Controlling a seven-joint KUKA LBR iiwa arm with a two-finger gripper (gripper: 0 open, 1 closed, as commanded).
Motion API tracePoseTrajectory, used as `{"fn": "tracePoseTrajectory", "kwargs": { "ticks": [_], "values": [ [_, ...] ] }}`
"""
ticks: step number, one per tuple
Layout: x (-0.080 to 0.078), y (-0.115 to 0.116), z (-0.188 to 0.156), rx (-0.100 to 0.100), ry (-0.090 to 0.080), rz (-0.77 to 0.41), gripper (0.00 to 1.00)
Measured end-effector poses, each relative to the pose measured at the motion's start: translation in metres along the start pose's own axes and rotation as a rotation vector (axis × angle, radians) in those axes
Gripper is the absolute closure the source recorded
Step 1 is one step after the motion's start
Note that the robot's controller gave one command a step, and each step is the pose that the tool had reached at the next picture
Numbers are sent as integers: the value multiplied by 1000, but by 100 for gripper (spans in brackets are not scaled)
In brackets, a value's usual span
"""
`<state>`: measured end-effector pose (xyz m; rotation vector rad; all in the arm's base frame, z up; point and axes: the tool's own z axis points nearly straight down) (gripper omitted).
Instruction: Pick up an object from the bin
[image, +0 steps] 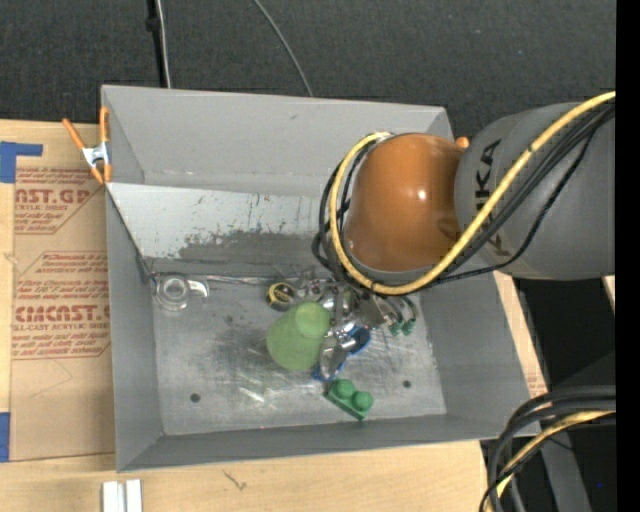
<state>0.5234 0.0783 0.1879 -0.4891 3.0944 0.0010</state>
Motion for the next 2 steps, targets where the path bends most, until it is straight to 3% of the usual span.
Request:
{"fn": "tracePoseTrajectory", "kwargs": {
  "ticks": [1, 2],
  "values": [
    [-1, 0, -32, 0, 3, -5, 100],
    [-31, 3, 106, -4, 13, -217, 100]
  ]
}}
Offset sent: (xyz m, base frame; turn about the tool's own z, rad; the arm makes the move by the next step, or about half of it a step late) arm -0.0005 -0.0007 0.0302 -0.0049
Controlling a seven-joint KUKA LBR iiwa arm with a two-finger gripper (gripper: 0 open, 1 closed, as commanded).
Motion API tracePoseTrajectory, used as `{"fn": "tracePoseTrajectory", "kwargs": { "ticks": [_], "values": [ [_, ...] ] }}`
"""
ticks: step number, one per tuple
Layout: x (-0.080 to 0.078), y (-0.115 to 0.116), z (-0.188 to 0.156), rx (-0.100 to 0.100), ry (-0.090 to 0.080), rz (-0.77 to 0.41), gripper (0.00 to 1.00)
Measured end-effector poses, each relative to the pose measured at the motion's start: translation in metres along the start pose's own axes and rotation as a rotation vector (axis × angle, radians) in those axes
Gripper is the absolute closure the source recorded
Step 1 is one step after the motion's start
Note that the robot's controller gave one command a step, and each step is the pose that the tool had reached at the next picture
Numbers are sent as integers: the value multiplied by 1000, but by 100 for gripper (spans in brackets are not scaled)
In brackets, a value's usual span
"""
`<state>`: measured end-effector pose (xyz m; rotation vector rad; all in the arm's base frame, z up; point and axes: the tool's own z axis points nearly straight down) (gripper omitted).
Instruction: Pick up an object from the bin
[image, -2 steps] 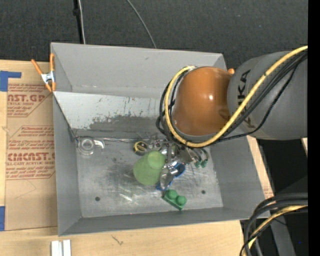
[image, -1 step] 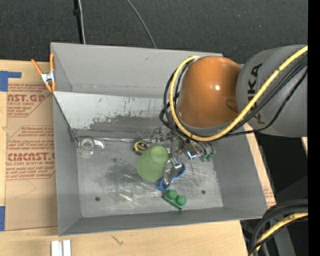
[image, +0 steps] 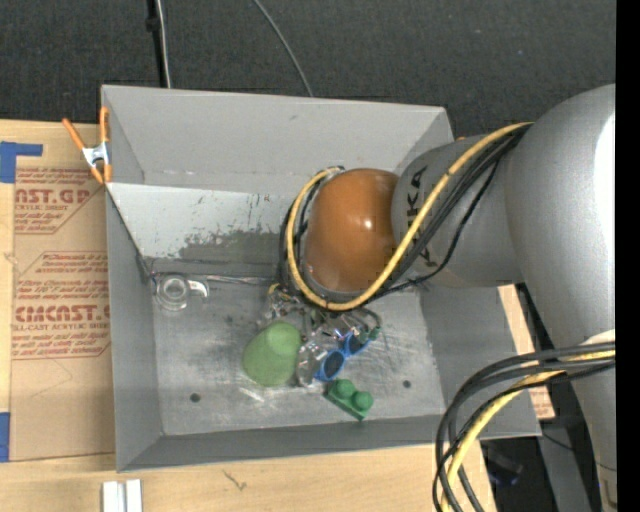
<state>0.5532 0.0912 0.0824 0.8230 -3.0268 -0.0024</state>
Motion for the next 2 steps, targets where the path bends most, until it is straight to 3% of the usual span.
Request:
{"fn": "tracePoseTrajectory", "kwargs": {
  "ticks": [1, 2],
  "values": [
    [-1, -1, -4, 2, -5, 1, 0],
    [5, -75, -15, 7, -7, -124, 0]
  ]
}}
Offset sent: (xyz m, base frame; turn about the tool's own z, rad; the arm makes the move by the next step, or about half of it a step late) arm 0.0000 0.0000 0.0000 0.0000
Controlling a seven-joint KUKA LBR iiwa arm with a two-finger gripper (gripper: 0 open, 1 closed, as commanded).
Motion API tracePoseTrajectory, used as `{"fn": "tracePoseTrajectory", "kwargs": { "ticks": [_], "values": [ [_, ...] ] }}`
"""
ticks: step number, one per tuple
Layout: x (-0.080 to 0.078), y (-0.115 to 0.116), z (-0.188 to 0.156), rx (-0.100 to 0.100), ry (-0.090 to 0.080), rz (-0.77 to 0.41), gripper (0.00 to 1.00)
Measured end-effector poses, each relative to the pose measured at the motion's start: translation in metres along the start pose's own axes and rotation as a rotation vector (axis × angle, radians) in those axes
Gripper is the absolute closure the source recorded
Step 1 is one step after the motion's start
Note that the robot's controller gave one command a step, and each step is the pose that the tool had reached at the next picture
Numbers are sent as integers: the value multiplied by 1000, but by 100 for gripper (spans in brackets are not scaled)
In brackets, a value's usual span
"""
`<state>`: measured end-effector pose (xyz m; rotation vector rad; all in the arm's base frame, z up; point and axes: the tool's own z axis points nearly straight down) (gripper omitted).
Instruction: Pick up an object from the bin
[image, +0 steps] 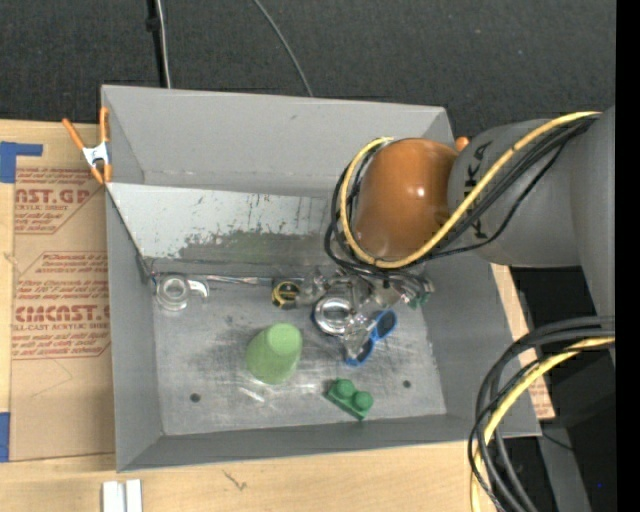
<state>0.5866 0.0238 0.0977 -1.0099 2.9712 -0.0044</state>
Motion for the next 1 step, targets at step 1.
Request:
{"fn": "tracePoseTrajectory", "kwargs": {
  "ticks": [1],
  "values": [
    [79, -50, -57, 2, 0, -63, 0]
  ]
}}
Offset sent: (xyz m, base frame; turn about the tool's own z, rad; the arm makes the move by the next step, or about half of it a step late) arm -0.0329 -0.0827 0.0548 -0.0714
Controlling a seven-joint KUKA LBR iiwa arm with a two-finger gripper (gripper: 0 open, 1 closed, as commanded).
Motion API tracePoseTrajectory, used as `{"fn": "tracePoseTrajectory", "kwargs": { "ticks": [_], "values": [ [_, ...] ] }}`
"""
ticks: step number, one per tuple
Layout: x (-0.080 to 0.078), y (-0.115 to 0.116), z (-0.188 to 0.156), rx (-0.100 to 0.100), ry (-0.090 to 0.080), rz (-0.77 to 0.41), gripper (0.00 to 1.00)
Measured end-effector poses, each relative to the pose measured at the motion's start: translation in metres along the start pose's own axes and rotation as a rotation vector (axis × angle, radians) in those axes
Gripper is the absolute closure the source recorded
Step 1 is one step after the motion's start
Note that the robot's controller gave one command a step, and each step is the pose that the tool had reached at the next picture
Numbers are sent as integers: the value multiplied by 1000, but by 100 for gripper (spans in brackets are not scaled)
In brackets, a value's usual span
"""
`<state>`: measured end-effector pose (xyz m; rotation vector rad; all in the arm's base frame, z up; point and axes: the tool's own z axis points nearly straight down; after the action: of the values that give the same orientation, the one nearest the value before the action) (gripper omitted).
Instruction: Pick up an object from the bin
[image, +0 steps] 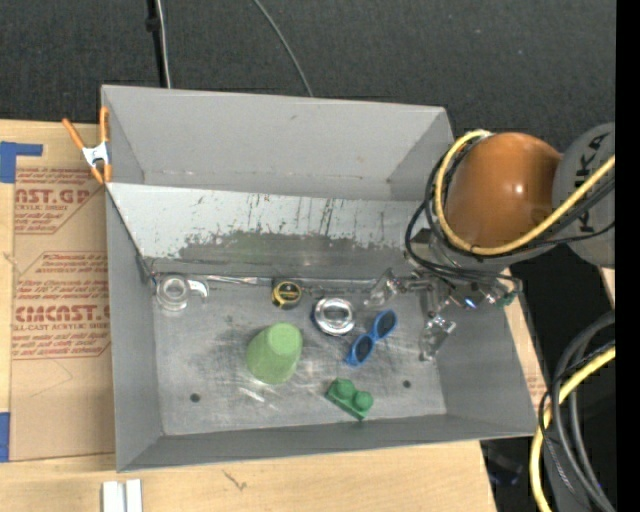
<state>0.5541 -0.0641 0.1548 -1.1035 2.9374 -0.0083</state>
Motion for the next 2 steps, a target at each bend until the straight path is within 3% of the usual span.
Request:
{"fn": "tracePoseTrajectory", "kwargs": {
  "ticks": [1, 2],
  "values": [
    [-20, 27, 69, -3, -6, -16, 0],
    [-25, 26, 66, 2, -17, -16, 100]
  ]
}}
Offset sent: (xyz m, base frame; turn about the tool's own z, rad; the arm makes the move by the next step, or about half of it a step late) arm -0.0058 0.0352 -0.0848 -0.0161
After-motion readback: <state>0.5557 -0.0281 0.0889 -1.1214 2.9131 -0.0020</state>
